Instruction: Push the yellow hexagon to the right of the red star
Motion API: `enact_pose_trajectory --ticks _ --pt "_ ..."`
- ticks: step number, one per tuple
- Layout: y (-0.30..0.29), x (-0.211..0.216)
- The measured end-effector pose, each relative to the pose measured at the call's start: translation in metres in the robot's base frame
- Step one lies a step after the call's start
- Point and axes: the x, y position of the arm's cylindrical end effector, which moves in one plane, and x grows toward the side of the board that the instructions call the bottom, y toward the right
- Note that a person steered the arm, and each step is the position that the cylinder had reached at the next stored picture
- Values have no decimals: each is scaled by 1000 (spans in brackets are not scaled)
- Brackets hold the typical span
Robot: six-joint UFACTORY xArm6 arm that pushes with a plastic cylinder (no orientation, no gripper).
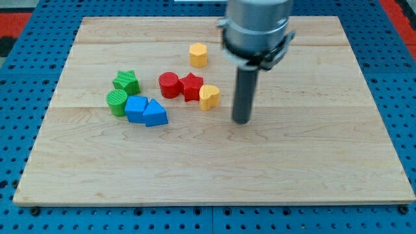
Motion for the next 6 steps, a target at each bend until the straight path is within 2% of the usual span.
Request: enact_pose_trajectory --ticks 2,3,4,5,6 --pt "-15 -58" --pt "8 -53" --pt "83 -86" --pt "103 -172" --pt "45 -248"
